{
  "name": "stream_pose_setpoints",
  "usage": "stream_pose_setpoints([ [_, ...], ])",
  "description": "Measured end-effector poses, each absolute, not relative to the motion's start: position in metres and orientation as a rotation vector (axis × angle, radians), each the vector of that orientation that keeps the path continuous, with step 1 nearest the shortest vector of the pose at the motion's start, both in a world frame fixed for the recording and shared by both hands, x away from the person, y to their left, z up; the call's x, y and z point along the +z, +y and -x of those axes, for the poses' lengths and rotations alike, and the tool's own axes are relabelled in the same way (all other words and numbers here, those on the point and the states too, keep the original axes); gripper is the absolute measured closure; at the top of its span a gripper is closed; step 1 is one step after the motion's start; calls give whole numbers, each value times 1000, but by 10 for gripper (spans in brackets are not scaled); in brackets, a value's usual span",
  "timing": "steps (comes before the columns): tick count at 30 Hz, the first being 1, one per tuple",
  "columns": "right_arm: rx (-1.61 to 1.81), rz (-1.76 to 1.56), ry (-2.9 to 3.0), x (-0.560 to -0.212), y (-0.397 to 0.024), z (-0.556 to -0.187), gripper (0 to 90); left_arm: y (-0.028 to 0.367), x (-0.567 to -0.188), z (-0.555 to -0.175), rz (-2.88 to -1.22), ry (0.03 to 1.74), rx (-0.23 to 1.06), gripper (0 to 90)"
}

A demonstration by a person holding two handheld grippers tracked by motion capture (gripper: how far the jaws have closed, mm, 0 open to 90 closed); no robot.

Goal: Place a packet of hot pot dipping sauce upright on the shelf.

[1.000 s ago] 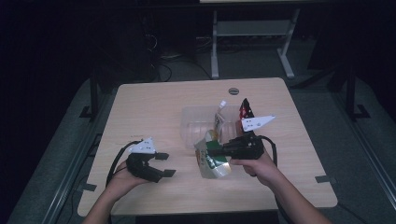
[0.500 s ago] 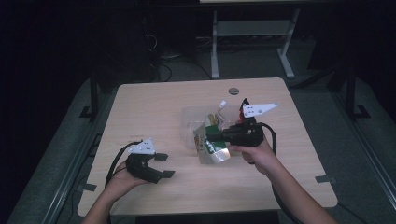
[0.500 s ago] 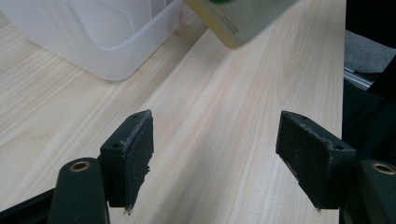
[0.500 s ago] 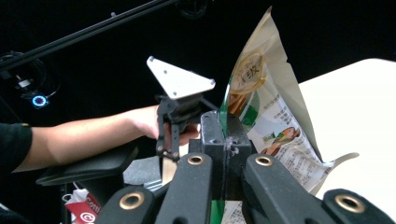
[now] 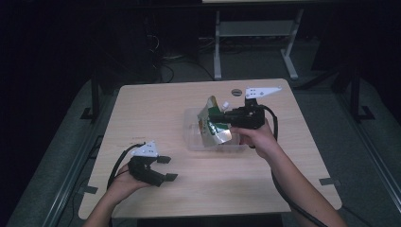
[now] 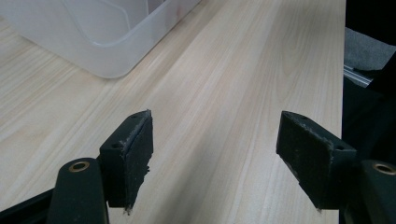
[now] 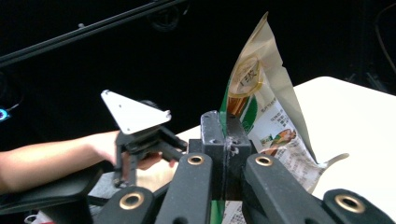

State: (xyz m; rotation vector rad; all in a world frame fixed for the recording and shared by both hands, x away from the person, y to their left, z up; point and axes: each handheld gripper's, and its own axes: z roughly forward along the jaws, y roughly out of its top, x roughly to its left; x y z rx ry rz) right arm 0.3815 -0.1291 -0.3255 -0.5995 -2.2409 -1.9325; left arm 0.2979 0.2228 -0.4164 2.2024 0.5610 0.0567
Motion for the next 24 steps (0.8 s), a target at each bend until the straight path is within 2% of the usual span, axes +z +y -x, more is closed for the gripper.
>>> stream_pose_setpoints([
  [10, -1925, 709, -2257, -338, -128, -403, 900, 222, -418, -297, -2199, 576, 41, 269],
  [24, -1863, 787, -2284, -361, -128, -411, 898, 218, -421, -297, -2217, 567, 23, 265],
])
